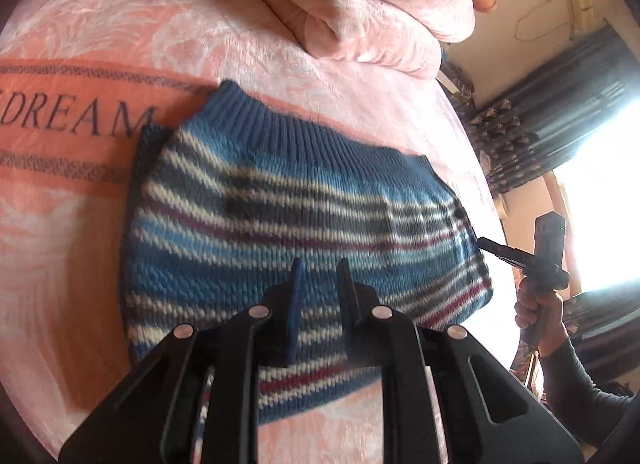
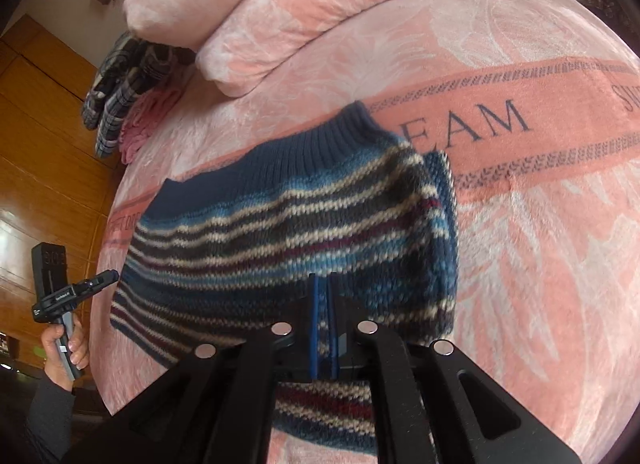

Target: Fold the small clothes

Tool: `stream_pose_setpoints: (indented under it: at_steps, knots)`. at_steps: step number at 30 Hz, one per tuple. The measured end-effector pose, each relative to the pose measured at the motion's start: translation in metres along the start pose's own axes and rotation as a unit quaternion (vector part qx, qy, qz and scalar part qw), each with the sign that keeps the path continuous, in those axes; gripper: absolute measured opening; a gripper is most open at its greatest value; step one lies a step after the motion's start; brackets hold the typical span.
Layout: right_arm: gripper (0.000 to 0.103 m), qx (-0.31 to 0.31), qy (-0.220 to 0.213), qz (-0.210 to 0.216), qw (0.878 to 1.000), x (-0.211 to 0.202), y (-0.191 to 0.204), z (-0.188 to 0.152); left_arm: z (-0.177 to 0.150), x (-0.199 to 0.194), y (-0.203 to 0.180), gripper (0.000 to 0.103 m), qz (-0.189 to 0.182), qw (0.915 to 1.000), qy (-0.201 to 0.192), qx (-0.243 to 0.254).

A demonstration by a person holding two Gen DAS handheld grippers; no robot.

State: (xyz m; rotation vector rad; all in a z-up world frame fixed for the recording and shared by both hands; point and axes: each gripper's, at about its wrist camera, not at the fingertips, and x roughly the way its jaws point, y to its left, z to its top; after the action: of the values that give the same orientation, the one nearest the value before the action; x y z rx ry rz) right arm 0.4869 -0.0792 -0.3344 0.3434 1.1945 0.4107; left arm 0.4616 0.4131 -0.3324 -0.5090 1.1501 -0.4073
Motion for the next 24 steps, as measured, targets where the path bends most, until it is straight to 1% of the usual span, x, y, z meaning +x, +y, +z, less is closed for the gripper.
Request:
stream_pose_setpoints:
  at_steps: [2, 3, 4, 5, 6, 7, 8, 10, 11, 12, 13, 14, 15, 16, 17, 18, 19, 20, 21, 22, 23, 24]
  knots:
    - [0.005, -0.008, 0.027, -0.027, 0.999, 0.019, 0.000, -0.016, -0.018, 0.015, 0.015, 0.015, 0.039, 0.9990, 0.022, -0.006]
    - [0.000, -0.015, 0.036, -0.043, 0.998, 0.029, -0.001, -0.022, -0.027, 0.023, 0.024, 0.015, 0.052, 0.9980, 0.031, -0.019]
    - [0.000, -0.025, 0.029, -0.053, 0.998, 0.032, -0.001, -0.025, -0.030, 0.028, 0.032, 0.015, 0.048, 0.9979, 0.032, -0.028]
    - [0.000, -0.026, 0.029, -0.057, 0.998, 0.030, 0.002, -0.024, -0.032, 0.025, 0.033, 0.014, 0.046, 0.9981, 0.025, -0.034]
    - [0.007, -0.021, 0.030, -0.055, 0.998, 0.023, 0.006, -0.023, -0.032, 0.018, 0.028, 0.016, 0.046, 0.9982, 0.016, -0.035]
    - [0.012, -0.021, 0.021, -0.048, 0.998, 0.011, 0.010, -0.024, -0.034, 0.009, 0.022, 0.026, 0.035, 0.9989, 0.003, -0.029]
    - [0.015, -0.026, 0.006, -0.048, 0.999, -0.002, 0.015, -0.027, -0.039, -0.001, 0.013, 0.027, 0.018, 0.9995, -0.012, -0.021]
    - [0.015, -0.030, -0.011, -0.055, 0.998, -0.023, 0.018, -0.040, -0.053, -0.012, 0.000, 0.027, -0.007, 0.9996, -0.026, -0.011]
    - [0.015, -0.023, -0.013, -0.061, 0.998, -0.029, 0.012, -0.049, -0.062, -0.011, -0.002, 0.028, -0.010, 0.9996, -0.024, -0.011]
    - [0.015, -0.010, -0.015, -0.076, 0.997, -0.030, 0.003, -0.056, -0.071, -0.006, -0.002, 0.029, -0.002, 0.9998, -0.017, -0.012]
    - [0.014, 0.005, -0.011, -0.097, 0.995, -0.026, -0.010, -0.064, -0.078, 0.002, 0.002, 0.031, 0.012, 0.9998, -0.005, -0.016]
    - [0.010, 0.015, -0.001, -0.113, 0.994, -0.018, -0.024, -0.069, -0.084, 0.012, 0.009, 0.032, 0.032, 0.9991, 0.009, -0.027]
    - [0.012, 0.020, -0.001, -0.111, 0.994, -0.012, -0.033, -0.073, -0.089, 0.021, 0.017, 0.031, 0.036, 0.9984, 0.020, -0.040]
    - [0.013, 0.020, -0.008, -0.100, 0.995, -0.012, -0.039, -0.075, -0.091, 0.023, 0.026, 0.031, 0.022, 0.9982, 0.016, -0.053]
    - [0.013, 0.015, -0.005, -0.101, 0.995, -0.014, -0.036, -0.073, -0.089, 0.021, 0.031, 0.031, 0.011, 0.9976, 0.015, -0.067]
    - [0.015, 0.009, -0.004, -0.104, 0.995, -0.019, -0.030, -0.070, -0.086, 0.017, 0.032, 0.035, 0.004, 0.9967, 0.017, -0.079]
    - [0.016, -0.002, -0.010, -0.107, 0.994, -0.027, -0.020, -0.067, -0.084, 0.009, 0.030, 0.047, -0.002, 0.9966, 0.014, -0.081]
    - [0.022, -0.020, -0.021, -0.112, 0.993, -0.036, -0.007, -0.065, -0.081, -0.002, 0.027, 0.052, -0.007, 0.9969, 0.003, -0.078]
    - [0.027, -0.039, -0.029, -0.111, 0.993, -0.045, 0.007, -0.066, -0.079, -0.015, 0.025, 0.062, -0.016, 0.9971, -0.009, -0.073]
    - [0.030, -0.053, -0.030, -0.108, 0.992, -0.049, 0.021, -0.069, -0.075, -0.028, 0.026, 0.069, -0.024, 0.9969, -0.019, -0.072]
    - [0.038, -0.064, -0.021, -0.106, 0.992, -0.051, 0.033, -0.072, -0.072, -0.039, 0.029, 0.072, -0.026, 0.9965, -0.023, -0.076]
    - [0.042, -0.075, -0.012, -0.102, 0.992, -0.050, 0.045, -0.076, -0.068, -0.050, 0.036, 0.074, -0.025, 0.9960, -0.025, -0.082]
